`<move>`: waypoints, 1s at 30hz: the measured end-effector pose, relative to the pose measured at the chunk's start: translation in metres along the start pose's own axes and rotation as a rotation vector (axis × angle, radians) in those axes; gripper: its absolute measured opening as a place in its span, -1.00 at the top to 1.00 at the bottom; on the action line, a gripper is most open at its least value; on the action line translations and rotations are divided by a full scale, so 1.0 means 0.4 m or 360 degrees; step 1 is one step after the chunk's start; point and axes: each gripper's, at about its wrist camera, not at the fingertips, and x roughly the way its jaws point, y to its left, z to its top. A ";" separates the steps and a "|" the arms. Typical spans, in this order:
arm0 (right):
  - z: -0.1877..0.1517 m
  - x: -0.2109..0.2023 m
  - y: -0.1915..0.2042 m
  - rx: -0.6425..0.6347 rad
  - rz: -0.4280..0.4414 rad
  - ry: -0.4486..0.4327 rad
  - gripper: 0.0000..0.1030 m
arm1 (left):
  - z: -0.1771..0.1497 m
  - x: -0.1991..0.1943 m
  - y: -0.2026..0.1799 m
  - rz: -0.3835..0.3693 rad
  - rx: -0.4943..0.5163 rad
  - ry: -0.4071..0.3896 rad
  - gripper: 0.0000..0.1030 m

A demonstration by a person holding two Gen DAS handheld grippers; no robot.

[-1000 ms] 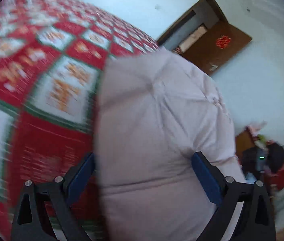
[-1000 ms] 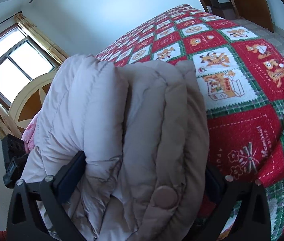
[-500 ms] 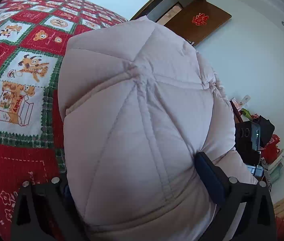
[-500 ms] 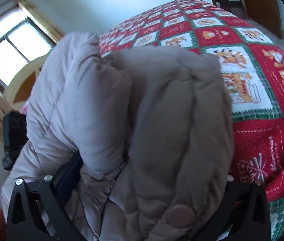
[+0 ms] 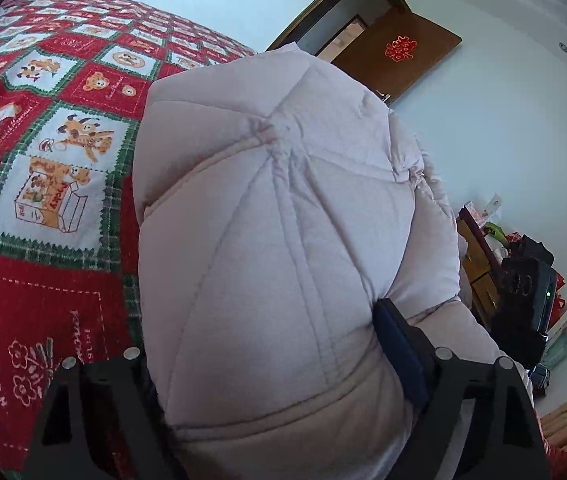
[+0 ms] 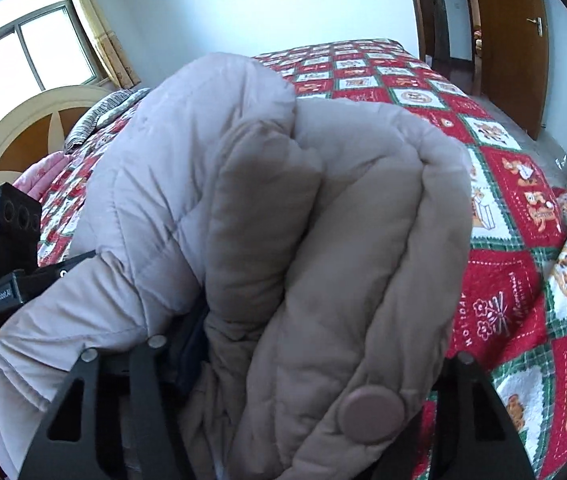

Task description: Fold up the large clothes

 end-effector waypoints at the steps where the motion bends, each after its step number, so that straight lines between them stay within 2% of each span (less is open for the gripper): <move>1: 0.000 0.002 -0.003 0.0005 -0.0003 0.0008 -0.40 | -0.001 0.001 0.007 -0.0003 0.0005 0.0007 -0.69; 4: 0.010 0.015 -0.032 0.0033 -0.0003 0.0044 -0.64 | -0.003 -0.006 0.023 -0.0038 0.0003 0.0028 -0.70; 6: 0.012 0.033 -0.063 0.0103 0.0079 0.0094 -0.81 | -0.002 -0.009 0.033 -0.0057 0.0011 0.0038 -0.71; 7: 0.013 0.048 -0.086 0.0171 0.0176 0.0134 -0.90 | -0.003 -0.006 0.032 -0.0062 0.0018 0.0040 -0.72; 9: 0.014 0.068 -0.119 0.0238 0.0327 0.0158 -1.00 | -0.004 -0.004 0.034 -0.0079 0.0029 0.0036 -0.75; 12: 0.022 0.078 -0.116 0.0203 0.0383 0.0175 -1.00 | 0.012 0.011 0.032 -0.0085 0.0033 0.0026 -0.76; 14: 0.021 0.071 -0.116 0.0214 0.0463 0.0184 -0.85 | 0.006 0.003 0.020 -0.0091 0.0040 0.0011 -0.72; 16: 0.011 0.053 -0.117 0.0312 0.0656 0.0181 -0.20 | -0.001 -0.018 -0.003 -0.0119 0.0070 -0.0015 -0.70; 17: 0.004 0.037 -0.107 0.0304 0.0639 0.0163 -0.13 | -0.007 -0.032 -0.018 -0.0130 0.0098 -0.0025 -0.68; 20: -0.015 -0.009 -0.085 0.0290 0.0611 0.0104 0.01 | -0.017 -0.076 -0.062 -0.0155 0.0178 -0.0056 -0.56; 24: -0.039 -0.094 -0.064 0.0352 0.0641 -0.0007 0.06 | -0.011 -0.146 -0.142 -0.0244 0.0265 -0.0097 -0.52; 27: -0.042 -0.211 -0.066 0.0375 0.0639 -0.0141 0.06 | -0.001 -0.189 -0.207 -0.0334 0.0334 -0.0125 -0.52; 30: -0.037 -0.348 -0.070 0.0334 0.0528 -0.0258 0.06 | 0.016 -0.206 -0.300 -0.0472 0.0398 -0.0128 -0.52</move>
